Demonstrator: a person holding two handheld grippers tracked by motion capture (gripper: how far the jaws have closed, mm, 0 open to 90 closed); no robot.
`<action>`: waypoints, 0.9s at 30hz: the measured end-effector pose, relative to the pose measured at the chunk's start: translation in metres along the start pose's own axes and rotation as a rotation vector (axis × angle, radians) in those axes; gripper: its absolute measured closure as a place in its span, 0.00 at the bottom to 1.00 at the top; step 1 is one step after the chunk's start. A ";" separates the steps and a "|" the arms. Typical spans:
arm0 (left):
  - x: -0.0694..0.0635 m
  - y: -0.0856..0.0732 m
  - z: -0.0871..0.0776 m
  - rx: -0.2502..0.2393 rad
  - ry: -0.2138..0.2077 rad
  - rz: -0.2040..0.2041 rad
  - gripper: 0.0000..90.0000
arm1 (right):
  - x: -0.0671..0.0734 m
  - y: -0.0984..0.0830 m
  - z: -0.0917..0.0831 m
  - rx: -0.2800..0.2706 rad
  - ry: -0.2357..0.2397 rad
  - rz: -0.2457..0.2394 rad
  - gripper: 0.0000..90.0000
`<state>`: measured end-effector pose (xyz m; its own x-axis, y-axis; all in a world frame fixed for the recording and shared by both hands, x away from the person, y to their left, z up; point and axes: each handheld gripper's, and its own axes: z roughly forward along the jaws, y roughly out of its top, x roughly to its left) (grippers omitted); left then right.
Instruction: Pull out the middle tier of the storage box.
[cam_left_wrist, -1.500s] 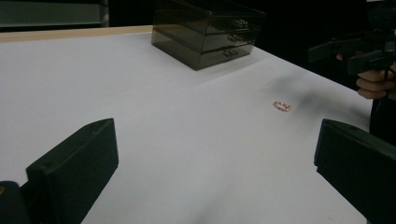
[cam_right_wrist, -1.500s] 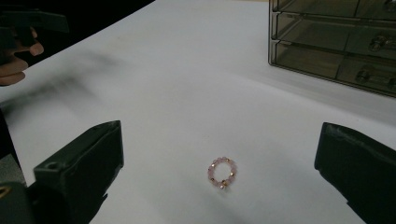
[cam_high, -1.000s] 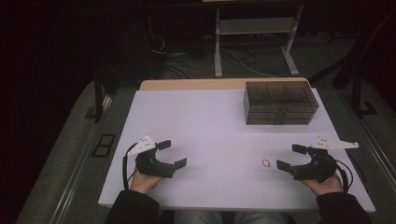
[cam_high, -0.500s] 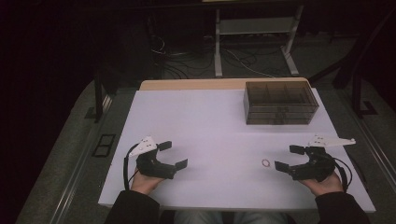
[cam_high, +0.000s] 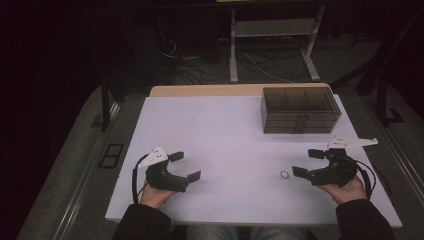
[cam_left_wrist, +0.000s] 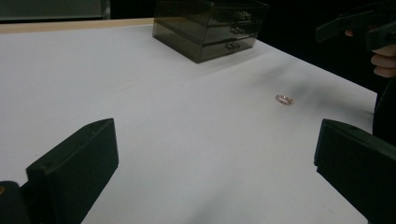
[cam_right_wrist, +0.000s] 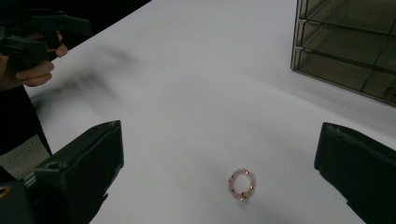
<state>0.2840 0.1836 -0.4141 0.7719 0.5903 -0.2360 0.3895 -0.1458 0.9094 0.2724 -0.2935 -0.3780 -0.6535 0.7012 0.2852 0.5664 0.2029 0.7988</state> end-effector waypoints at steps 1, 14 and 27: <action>0.000 0.000 0.000 0.001 0.000 0.003 0.00 | 0.000 0.002 0.000 0.004 0.003 0.001 0.01; 0.000 0.000 0.001 0.000 -0.002 0.003 0.00 | -0.008 0.012 0.006 0.016 0.009 0.019 0.01; 0.000 0.000 0.001 0.005 -0.006 0.006 0.00 | -0.024 0.016 0.015 0.031 0.011 0.059 0.01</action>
<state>0.2844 0.1828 -0.4146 0.7772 0.5846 -0.2328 0.3875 -0.1532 0.9090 0.3044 -0.2968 -0.3794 -0.6241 0.7049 0.3371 0.6193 0.1831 0.7635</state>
